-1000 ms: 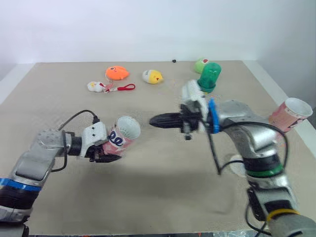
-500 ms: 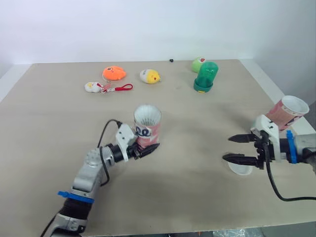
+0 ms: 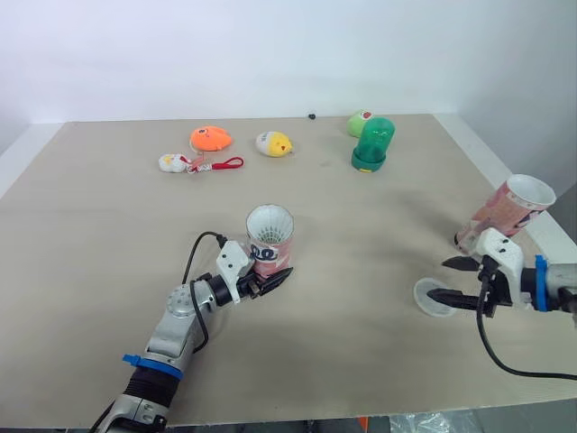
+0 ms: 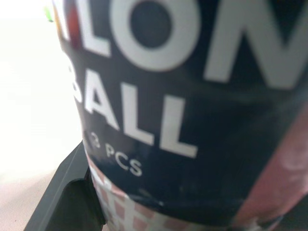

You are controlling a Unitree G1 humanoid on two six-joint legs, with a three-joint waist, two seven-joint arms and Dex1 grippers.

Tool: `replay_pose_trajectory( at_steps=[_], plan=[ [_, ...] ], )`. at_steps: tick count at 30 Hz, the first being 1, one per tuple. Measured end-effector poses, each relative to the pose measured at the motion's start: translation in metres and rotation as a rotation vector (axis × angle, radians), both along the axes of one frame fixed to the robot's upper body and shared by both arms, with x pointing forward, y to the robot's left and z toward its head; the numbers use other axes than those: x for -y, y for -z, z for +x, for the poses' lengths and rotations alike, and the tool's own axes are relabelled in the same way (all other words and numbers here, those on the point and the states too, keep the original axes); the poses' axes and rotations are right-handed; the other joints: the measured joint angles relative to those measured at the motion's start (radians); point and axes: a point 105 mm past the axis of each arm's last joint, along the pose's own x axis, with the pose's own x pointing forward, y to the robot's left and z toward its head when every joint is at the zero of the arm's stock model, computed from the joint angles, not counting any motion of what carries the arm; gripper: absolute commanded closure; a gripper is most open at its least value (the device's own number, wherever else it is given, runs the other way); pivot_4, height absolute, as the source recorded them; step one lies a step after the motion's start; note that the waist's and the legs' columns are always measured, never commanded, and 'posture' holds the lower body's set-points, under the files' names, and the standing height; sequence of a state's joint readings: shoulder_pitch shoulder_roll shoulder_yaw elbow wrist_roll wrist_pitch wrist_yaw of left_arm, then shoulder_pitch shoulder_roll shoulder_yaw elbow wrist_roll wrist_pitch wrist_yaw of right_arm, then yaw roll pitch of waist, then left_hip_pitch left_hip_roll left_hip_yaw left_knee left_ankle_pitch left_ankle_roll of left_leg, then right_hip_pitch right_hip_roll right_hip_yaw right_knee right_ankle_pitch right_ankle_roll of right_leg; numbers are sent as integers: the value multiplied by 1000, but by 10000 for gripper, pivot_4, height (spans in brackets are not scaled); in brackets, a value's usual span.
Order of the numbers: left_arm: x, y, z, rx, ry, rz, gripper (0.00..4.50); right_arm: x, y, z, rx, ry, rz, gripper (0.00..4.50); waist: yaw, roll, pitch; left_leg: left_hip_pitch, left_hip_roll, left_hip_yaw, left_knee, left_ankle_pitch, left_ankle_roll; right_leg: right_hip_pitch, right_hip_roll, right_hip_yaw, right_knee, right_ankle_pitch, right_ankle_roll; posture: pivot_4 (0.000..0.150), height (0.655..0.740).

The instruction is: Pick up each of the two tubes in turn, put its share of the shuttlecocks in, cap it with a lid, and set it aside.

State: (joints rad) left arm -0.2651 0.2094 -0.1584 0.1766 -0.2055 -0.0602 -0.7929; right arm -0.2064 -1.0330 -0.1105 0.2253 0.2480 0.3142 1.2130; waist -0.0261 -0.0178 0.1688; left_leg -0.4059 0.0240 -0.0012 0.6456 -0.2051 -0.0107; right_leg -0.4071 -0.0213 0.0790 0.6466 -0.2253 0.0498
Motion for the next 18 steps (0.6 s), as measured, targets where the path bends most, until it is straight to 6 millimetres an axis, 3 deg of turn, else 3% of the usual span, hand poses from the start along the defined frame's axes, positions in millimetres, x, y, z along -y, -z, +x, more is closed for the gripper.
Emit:
replay_pose_trajectory(
  at_steps=[3, 5, 7, 14, 18],
  plan=[
    [0, 1, 0, -5, -1, -2, 14774, -3, 4, 3, 5, -17, -6, 357, 0, 0, -1, 1, 0, 0, 0, 0, 0, 1, 0, 0, 0, 0, 0, 1500, 7400],
    [1, 1, 1, -7, -1, -4, 14774, -4, 4, 5, 12, -22, -8, 5337, 0, 0, -1, 2, 0, 0, 0, 0, 0, 2, 0, 0, 0, 0, 0, 1500, 7400],
    [1, 2, 1, -9, -2, -6, 14774, -5, 5, 6, 15, -27, -4, 12098, 0, 0, -1, 2, 0, 0, 1, 0, 0, 2, 0, 0, 0, 0, 0, 1500, 7400],
    [2, 5, 2, -24, -5, -14, 14774, -6, 6, 8, 14, -35, -1, 44144, 0, 1, -3, 2, -2, 0, 2, 0, 0, 3, -1, 1, 0, 0, 1, 1500, 7400],
    [2, 6, 2, -23, -9, -18, 14774, -6, 4, 9, 12, -31, 10, 44144, 0, 3, -4, 2, -2, 0, 2, 0, 0, 3, -1, 1, 0, 0, 1, 1500, 7400]
  ],
)
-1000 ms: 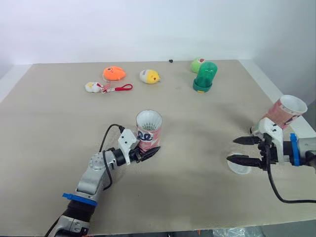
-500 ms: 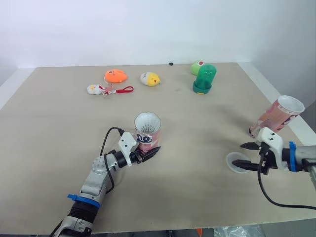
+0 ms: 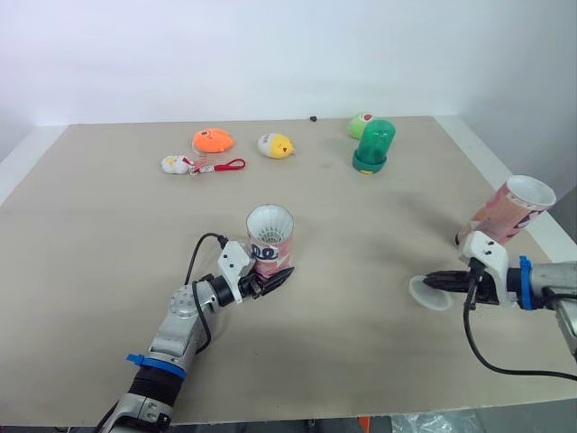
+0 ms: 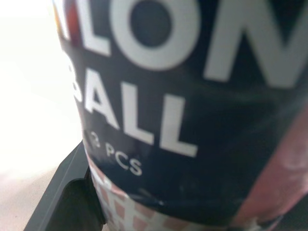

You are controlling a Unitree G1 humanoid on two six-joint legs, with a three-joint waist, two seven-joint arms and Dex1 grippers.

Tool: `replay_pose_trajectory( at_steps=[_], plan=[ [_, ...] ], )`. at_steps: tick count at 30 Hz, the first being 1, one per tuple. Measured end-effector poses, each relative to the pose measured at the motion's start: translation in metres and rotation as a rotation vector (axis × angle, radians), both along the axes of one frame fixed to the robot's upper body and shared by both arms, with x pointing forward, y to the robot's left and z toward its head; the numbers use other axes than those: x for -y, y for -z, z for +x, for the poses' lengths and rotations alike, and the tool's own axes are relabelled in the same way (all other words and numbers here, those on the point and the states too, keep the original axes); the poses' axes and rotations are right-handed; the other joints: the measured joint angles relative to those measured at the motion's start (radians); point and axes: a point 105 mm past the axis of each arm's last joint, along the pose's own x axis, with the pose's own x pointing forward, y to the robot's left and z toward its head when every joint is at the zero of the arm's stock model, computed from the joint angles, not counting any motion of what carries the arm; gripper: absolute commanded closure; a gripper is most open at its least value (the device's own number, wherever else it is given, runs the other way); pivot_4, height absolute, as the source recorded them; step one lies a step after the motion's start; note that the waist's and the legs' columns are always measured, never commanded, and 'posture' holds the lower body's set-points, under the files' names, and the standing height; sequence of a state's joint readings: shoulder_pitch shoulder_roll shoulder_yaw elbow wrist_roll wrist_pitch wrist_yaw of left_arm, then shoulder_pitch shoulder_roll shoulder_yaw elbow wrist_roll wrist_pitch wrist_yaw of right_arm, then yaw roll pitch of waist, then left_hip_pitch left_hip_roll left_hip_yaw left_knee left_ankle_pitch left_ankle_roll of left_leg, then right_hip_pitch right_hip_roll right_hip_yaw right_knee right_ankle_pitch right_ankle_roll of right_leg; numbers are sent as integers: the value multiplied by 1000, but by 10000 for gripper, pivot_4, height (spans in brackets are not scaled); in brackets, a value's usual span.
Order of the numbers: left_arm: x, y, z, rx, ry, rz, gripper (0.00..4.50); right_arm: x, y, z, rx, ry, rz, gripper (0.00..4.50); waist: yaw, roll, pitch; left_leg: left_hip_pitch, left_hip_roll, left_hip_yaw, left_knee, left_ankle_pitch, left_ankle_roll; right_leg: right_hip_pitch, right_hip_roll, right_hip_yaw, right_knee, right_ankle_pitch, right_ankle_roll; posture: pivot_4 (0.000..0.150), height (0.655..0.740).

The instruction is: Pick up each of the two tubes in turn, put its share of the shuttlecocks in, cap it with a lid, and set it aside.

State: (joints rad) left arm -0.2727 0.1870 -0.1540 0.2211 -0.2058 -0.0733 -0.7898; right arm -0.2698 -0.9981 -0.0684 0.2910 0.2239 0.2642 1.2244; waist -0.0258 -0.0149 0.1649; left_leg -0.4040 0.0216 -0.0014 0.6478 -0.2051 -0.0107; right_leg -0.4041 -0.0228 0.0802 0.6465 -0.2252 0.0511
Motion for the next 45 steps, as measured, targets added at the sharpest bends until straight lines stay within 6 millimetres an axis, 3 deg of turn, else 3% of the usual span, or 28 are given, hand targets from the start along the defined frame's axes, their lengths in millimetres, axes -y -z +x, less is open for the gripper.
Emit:
replay_pose_trajectory(
  at_steps=[4, 6, 9, 12, 13, 14, 21, 24, 31, 45],
  plan=[
    [-1, 2, 1, -1, -6, -6, 14774, -15, -19, 8, 28, -35, 56, 44144, 0, 3, -1, 0, 0, 0, 0, 0, 0, -1, 0, 1, 0, 0, 0, 1500, 7400],
    [-2, 2, 1, -2, -12, -8, 14774, -32, -43, 18, 82, -69, 106, 44144, -2, 6, -1, 0, 0, 1, 0, 0, 0, -1, 0, 1, 0, 1, 1, 1500, 7400],
    [-2, 3, 2, -5, -15, -13, 14774, -93, -127, 32, 293, -245, 229, 44144, -7, 9, -2, 0, -1, -1, 0, 0, 0, -2, 1, 1, 1, 1, 2, 1500, 7400],
    [0, 2, 2, 0, -6, -10, 14774, -141, -174, 27, 408, -396, 297, 44144, -5, 10, -5, -1, -1, -3, -2, 0, 0, -2, 1, -1, 0, 0, 0, 1500, 7400],
    [3, 0, 1, 9, 5, -9, 14774, -177, -185, 19, 419, -516, 313, 44144, 4, 7, -6, -1, -1, -4, -4, 0, 0, -2, 0, -1, -1, -3, 0, 1500, 7400],
    [4, 0, 0, 11, 7, -9, 14774, -181, -185, 18, 415, -528, 313, 44144, 5, 7, -6, -2, -1, -4, -4, 0, 0, -2, 0, -1, -1, -3, 0, 1500, 7400],
    [3, 0, 1, 13, -2, -4, 14774, -263, -191, 8, 493, -804, 152, 44144, 2, 9, -7, -2, -1, -3, -7, 0, 0, -4, 0, 0, -1, -3, -1, 1500, 7400],
    [1, 0, 1, 17, -16, -5, 14774, -282, -183, 6, 505, -870, 91, 44144, 3, 6, -8, -2, -1, -4, -7, 0, 0, -3, -1, -2, -1, -4, -1, 1500, 7400],
    [0, 1, 0, 2, -28, -4, 14774, -289, -167, 11, 487, -902, -23, 44144, 1, 6, -7, -1, 0, -4, -8, 0, 0, -4, 0, -2, -1, -4, -3, 1500, 7400],
    [2, 2, -2, -54, 13, 2, 14774, -280, -162, 22, 471, -874, -108, 44144, 1, 5, -7, -2, -1, -5, -10, 0, 0, -4, 0, -3, -1, -6, -4, 1500, 7400]
  ],
)
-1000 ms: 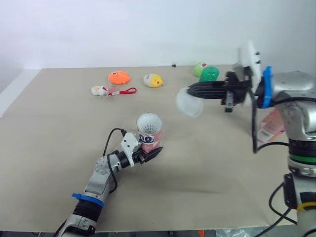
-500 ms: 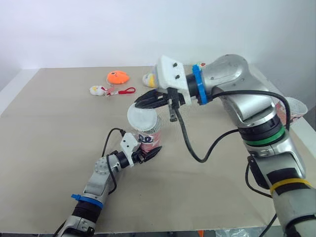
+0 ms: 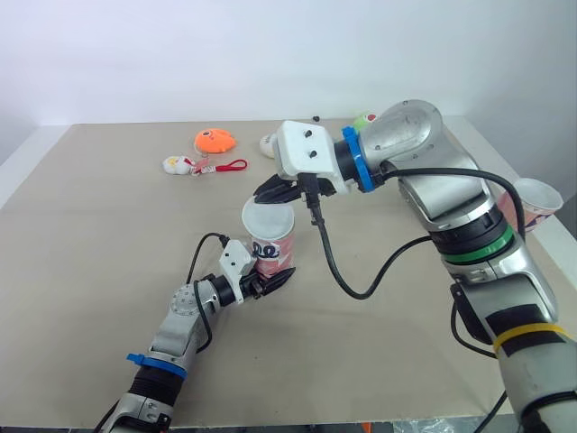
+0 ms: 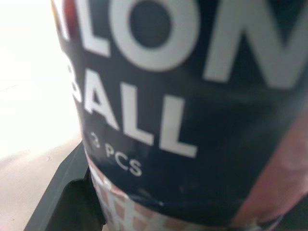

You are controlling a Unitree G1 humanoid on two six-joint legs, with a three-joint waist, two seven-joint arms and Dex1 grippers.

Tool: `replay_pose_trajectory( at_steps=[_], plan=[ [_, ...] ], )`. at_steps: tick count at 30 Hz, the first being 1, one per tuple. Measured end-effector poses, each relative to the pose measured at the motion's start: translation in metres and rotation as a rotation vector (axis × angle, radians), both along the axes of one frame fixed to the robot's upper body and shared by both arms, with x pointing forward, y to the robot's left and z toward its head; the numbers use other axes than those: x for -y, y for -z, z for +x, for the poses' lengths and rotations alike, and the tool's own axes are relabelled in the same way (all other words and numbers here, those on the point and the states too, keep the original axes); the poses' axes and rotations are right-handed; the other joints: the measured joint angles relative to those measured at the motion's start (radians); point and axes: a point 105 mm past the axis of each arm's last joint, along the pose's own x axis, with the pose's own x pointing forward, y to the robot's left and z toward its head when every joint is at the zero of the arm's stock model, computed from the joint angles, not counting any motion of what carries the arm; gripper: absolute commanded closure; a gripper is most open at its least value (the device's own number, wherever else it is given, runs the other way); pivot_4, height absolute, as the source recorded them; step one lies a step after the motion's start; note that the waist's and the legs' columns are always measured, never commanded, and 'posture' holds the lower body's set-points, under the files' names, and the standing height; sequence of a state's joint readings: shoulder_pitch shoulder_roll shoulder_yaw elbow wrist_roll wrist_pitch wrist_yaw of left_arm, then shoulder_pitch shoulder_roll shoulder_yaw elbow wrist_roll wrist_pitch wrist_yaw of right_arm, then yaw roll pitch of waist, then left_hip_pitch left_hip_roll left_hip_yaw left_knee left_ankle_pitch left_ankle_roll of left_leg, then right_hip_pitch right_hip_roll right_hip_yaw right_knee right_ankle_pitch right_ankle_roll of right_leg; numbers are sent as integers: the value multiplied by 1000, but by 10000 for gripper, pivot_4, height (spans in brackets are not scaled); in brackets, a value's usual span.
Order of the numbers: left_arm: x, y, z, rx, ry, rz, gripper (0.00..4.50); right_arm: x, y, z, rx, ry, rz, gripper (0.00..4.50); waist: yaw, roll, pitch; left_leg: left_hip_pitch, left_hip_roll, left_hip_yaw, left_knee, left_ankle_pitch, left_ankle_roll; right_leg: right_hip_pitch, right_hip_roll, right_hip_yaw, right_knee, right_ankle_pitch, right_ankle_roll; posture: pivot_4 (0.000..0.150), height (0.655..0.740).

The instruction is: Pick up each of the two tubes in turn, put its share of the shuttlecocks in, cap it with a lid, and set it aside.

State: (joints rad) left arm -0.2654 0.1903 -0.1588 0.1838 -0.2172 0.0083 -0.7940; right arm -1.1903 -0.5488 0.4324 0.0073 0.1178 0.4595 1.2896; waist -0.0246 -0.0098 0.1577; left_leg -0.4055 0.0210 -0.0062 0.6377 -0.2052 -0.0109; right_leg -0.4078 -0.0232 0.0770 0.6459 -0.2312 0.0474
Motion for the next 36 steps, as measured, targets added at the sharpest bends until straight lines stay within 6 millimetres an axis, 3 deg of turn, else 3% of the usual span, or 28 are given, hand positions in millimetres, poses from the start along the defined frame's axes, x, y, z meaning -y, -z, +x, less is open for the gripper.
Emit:
replay_pose_trajectory(
  at_steps=[25, 36],
  plan=[
    [0, 0, 0, 1, 1, 1, 14774, 1, 6, 4, 18, 4, -50, 44144, 0, 0, 0, 0, 0, -1, -1, 0, -1, 0, 0, -1, 0, -1, 0, 1500, 7400],
    [0, 0, 0, 0, 0, 1, 14774, -6, 19, 2, -10, -13, -50, 44144, 0, -1, 0, 0, 0, -1, -1, 0, -1, 0, 0, -1, 0, -1, -1, 1500, 7400]
  ],
)
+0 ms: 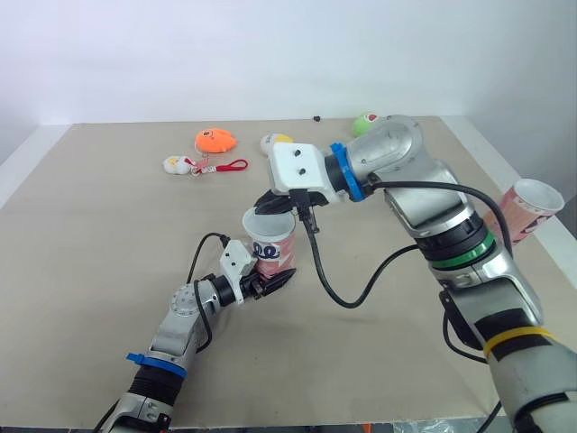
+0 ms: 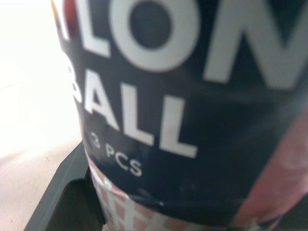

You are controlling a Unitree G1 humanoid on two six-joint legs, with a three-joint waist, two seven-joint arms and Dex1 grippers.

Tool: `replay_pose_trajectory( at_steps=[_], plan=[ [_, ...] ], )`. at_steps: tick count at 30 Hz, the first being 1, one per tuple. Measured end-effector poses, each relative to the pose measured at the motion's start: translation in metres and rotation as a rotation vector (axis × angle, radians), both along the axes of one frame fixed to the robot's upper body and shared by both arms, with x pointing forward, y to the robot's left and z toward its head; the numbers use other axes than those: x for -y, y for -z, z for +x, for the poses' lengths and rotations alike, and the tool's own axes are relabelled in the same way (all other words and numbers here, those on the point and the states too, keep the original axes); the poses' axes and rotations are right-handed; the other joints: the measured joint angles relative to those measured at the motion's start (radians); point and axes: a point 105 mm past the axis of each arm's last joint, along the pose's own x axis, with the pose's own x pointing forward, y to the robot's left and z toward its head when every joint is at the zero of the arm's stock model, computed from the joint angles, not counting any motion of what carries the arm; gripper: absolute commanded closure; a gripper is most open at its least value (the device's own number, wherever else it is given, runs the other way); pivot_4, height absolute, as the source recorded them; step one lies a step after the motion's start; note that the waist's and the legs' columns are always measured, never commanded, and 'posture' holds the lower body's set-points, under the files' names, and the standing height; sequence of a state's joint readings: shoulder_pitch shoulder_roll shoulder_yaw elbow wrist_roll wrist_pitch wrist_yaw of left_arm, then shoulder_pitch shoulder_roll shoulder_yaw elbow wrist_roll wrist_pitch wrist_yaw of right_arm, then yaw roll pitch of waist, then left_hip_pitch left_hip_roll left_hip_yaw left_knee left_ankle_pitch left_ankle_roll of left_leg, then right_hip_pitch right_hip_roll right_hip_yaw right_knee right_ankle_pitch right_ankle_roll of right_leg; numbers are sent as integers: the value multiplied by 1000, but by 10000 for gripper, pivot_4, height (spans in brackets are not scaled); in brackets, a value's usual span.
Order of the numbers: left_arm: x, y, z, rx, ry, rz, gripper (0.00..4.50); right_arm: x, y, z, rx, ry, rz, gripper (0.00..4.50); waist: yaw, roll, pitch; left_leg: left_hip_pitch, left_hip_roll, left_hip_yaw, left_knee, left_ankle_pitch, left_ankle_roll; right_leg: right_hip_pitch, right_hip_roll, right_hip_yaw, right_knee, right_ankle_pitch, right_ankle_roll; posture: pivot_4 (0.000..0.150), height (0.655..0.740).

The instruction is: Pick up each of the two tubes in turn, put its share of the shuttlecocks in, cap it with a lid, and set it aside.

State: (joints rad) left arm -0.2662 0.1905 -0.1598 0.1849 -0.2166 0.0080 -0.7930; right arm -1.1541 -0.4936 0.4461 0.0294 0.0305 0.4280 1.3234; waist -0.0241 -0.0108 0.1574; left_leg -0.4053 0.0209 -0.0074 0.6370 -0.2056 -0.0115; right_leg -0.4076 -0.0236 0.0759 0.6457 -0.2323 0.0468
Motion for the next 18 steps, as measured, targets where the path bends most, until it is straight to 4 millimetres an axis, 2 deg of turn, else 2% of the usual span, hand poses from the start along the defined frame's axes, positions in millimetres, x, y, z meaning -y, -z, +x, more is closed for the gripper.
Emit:
replay_pose_trajectory(
  at_steps=[9, 15, 18],
  plan=[
    [0, 0, 0, -1, 0, 1, 14774, 0, 1, 0, 22, -4, -7, 44144, 0, 0, 0, 0, 0, 0, 0, 0, 0, 0, 0, 0, 0, 0, 0, 1500, 7400],
    [0, 0, 0, 0, 2, 2, 14774, 12, -3, 2, 48, 14, -62, 44144, 0, 0, 0, 0, 0, 0, 0, 0, 0, 0, -1, -1, 0, 0, -1, 1500, 7400],
    [0, 0, 0, 1, 3, 3, 14774, 12, -5, 2, 61, 11, -79, 44144, 0, 0, 0, 0, 0, -1, -1, 0, 0, 0, -1, -1, 0, -1, -1, 1500, 7400]
  ],
)
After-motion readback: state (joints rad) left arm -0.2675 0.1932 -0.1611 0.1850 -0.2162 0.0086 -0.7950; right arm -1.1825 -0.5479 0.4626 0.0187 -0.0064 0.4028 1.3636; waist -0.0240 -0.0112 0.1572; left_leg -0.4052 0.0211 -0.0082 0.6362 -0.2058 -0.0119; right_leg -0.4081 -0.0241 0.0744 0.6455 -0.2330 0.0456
